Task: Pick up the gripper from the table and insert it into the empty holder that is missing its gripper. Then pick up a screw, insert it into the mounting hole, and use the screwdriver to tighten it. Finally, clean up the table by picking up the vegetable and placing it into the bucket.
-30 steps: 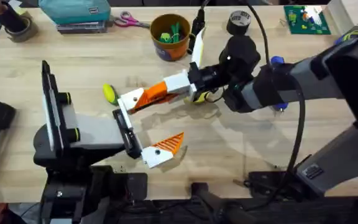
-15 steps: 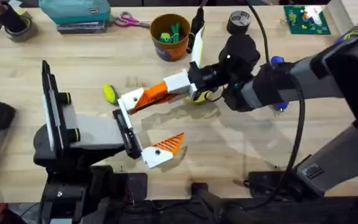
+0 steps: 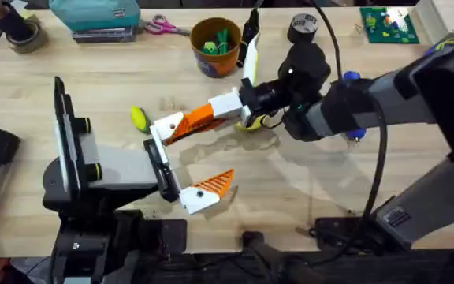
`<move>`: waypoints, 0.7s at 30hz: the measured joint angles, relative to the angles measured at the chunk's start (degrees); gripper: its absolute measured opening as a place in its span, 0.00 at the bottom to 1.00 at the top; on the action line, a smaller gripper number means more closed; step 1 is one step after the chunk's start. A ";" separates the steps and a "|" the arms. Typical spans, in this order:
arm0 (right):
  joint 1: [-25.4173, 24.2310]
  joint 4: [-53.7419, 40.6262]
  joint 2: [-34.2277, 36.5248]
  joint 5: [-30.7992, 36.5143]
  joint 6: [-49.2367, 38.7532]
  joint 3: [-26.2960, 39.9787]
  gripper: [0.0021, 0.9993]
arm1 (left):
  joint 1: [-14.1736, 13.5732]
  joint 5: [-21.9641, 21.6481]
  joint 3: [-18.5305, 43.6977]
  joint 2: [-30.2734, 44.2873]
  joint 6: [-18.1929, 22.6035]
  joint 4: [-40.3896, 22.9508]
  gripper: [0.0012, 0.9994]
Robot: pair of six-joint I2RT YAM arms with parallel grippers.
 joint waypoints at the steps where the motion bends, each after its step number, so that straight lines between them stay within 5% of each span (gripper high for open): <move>1: 0.00 0.00 0.00 0.00 0.00 0.00 0.01 | 0.00 0.00 0.00 0.00 0.00 -0.01 0.99; 21: 0.26 0.00 -0.01 0.49 0.00 0.02 0.01 | 0.00 -0.04 0.00 0.00 0.00 0.01 0.99</move>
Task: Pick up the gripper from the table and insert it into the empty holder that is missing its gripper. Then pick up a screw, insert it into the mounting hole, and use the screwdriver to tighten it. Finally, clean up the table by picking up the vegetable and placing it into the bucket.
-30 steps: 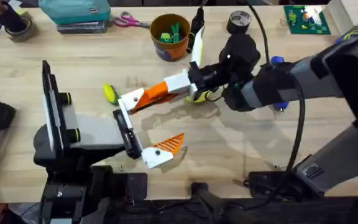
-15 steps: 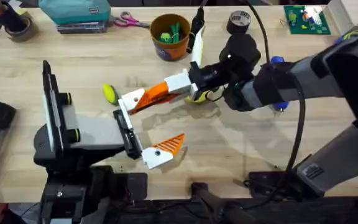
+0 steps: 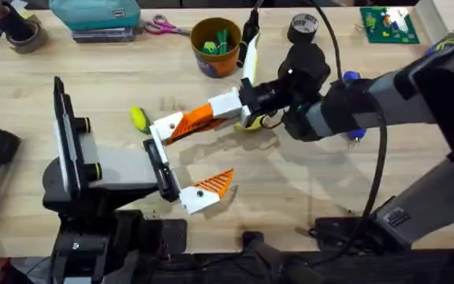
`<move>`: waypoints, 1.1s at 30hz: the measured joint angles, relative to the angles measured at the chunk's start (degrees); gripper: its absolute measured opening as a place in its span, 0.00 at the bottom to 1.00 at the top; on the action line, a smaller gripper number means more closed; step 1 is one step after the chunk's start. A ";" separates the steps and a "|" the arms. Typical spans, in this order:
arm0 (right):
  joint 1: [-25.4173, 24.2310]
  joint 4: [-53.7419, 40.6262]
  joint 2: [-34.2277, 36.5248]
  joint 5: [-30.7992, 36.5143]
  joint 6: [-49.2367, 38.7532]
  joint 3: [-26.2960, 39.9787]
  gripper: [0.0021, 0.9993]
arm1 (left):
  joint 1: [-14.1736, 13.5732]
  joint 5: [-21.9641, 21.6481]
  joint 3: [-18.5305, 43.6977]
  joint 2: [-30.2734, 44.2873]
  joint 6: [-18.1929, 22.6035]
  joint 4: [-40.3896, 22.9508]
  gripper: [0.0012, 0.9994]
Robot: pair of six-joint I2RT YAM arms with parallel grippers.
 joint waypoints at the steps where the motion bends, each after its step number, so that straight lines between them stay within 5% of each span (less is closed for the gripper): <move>1: 0.00 0.00 0.00 -0.01 0.00 0.00 0.01 | 0.00 0.00 0.00 0.00 0.00 0.00 0.99; 3: 0.00 0.00 0.01 -0.01 0.00 0.00 0.01 | 0.00 0.00 0.00 0.00 0.00 -0.02 0.99; 5: 0.00 -0.17 0.01 0.01 0.00 0.00 0.17 | 0.00 0.00 0.00 0.00 0.00 0.00 0.99; 6: 0.02 -0.17 0.01 0.03 -0.04 0.00 0.62 | 0.00 0.00 0.00 0.00 0.00 -0.02 0.99; 8: 0.02 -0.17 0.01 0.03 -0.06 0.00 0.91 | 0.00 0.01 0.00 0.00 0.00 -0.02 0.99; 9: 0.02 -0.12 0.01 0.04 -0.21 0.00 0.98 | 0.00 0.01 0.00 0.00 0.00 -0.02 0.99; 33: 0.00 -0.17 0.01 0.02 -0.24 0.00 1.00 | 0.00 0.00 0.00 0.00 0.00 -0.02 0.99</move>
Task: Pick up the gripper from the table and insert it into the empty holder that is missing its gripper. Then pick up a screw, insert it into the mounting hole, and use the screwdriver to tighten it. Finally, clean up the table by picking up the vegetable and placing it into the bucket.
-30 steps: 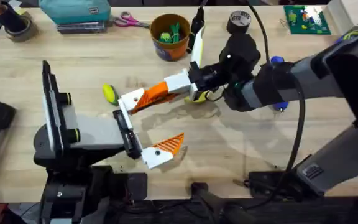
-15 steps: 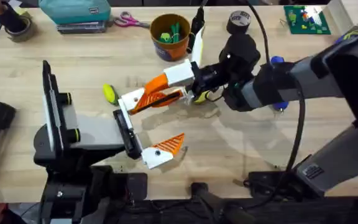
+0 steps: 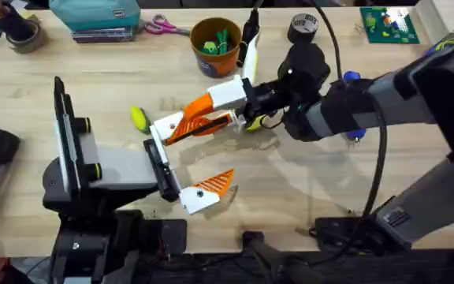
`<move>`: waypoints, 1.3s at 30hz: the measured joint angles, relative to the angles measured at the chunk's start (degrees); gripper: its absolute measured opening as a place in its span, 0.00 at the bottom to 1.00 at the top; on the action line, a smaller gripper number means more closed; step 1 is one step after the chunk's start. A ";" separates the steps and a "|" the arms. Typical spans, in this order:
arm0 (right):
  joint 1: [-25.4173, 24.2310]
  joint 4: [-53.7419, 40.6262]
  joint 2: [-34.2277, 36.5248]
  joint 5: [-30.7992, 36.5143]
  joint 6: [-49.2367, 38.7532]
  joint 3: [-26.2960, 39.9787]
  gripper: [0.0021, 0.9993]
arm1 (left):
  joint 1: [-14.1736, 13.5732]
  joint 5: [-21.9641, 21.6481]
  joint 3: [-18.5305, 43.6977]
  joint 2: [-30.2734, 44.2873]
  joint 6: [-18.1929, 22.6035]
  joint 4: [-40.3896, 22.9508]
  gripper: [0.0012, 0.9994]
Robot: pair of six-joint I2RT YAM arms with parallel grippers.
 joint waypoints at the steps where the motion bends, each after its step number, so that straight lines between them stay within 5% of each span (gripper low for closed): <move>1: 0.00 0.00 -0.01 -0.02 -0.02 0.00 1.00 | 0.00 0.02 0.00 0.00 0.00 0.01 0.99; 30: -2.91 3.60 -0.02 0.66 -1.03 -3.04 0.97 | 0.00 0.02 0.00 0.00 0.00 0.00 0.99; 35: -1.92 3.82 -0.02 1.73 -1.03 -3.08 0.82 | 0.00 0.02 0.00 0.00 0.02 0.00 0.99; 39: -1.64 3.84 0.00 2.11 -0.87 -3.08 0.57 | 0.00 0.02 0.00 0.00 0.00 0.00 0.99</move>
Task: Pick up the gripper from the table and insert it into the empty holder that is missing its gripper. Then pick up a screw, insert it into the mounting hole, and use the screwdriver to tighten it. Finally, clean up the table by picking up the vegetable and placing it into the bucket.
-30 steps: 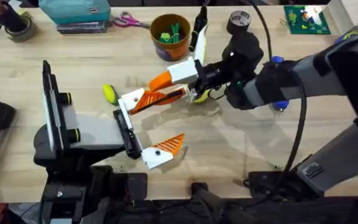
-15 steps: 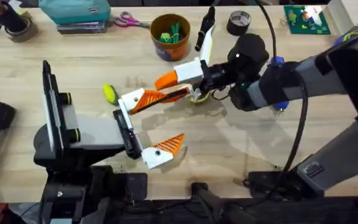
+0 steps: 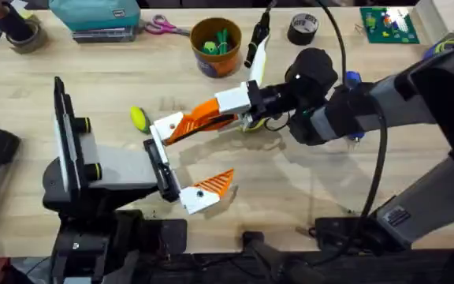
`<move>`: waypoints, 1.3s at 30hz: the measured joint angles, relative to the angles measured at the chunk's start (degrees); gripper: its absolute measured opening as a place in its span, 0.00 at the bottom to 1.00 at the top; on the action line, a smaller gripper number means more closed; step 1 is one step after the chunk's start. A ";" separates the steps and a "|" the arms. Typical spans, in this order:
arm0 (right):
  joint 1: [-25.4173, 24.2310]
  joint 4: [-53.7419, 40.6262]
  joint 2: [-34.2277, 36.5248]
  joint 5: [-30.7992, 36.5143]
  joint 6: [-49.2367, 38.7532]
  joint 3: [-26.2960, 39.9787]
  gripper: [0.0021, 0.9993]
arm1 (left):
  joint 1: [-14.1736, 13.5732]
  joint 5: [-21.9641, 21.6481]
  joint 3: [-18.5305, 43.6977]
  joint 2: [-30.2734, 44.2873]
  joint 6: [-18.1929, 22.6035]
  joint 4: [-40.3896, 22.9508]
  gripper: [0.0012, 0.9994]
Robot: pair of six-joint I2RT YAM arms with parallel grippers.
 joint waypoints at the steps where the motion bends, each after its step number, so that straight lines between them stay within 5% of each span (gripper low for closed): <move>1: 0.00 0.01 -0.01 0.08 -0.05 0.00 0.50 | 0.00 0.00 0.00 0.00 0.00 0.00 0.99; 4: 0.00 0.10 0.00 0.07 0.09 0.00 0.11 | 0.00 -0.02 0.00 0.01 -0.17 -0.02 0.99; 6: 0.00 0.36 -0.02 0.21 0.28 0.00 0.01 | 0.00 -0.04 0.00 0.07 -0.22 0.00 0.99; 39: 0.20 2.13 -1.10 3.28 0.72 -2.98 0.01 | 0.00 0.24 0.00 0.11 -1.09 -0.04 0.99</move>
